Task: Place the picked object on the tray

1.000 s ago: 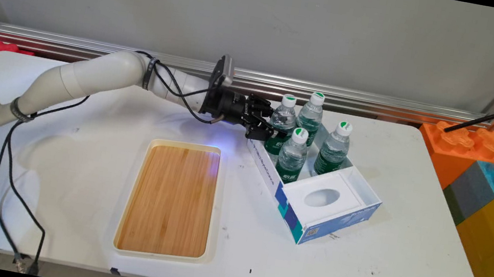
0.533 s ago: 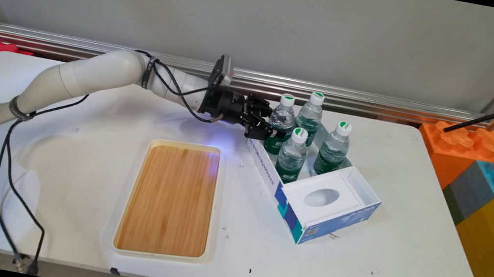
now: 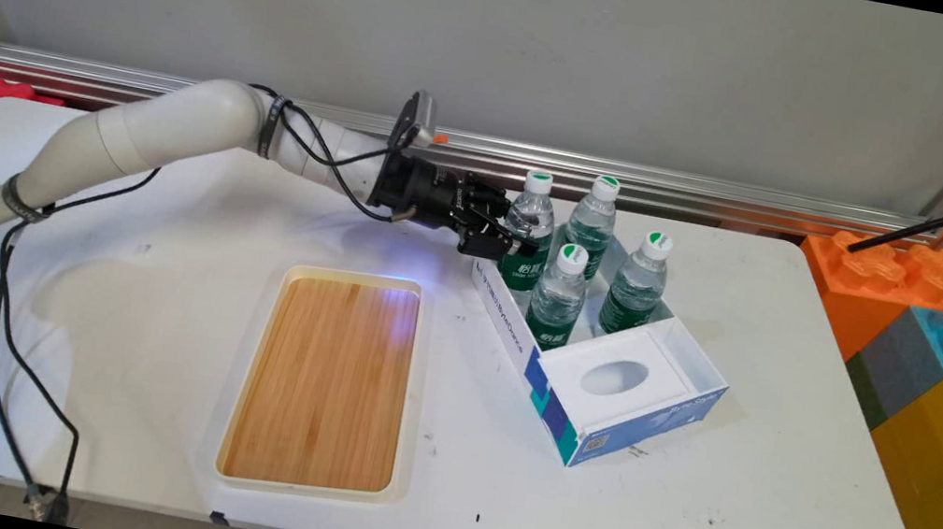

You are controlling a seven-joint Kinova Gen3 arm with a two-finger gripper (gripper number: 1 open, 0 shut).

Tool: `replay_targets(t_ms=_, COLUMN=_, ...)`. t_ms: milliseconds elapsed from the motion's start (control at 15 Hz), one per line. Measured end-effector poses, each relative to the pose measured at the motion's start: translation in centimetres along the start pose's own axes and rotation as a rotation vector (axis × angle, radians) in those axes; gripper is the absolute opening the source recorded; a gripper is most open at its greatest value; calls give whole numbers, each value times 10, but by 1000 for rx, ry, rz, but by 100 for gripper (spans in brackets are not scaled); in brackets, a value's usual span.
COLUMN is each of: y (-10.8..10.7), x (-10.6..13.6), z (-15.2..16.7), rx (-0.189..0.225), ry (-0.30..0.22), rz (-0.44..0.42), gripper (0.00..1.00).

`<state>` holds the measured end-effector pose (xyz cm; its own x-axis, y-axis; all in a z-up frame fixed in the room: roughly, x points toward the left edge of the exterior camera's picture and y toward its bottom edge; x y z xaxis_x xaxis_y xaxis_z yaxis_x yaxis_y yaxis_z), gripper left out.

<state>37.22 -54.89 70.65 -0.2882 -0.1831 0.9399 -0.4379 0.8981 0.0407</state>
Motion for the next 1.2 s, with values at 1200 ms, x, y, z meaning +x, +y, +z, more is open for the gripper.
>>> replay_targets(t_ms=1200, y=5, x=41, z=-49, rx=-49, ry=7, rz=-20, gripper=0)
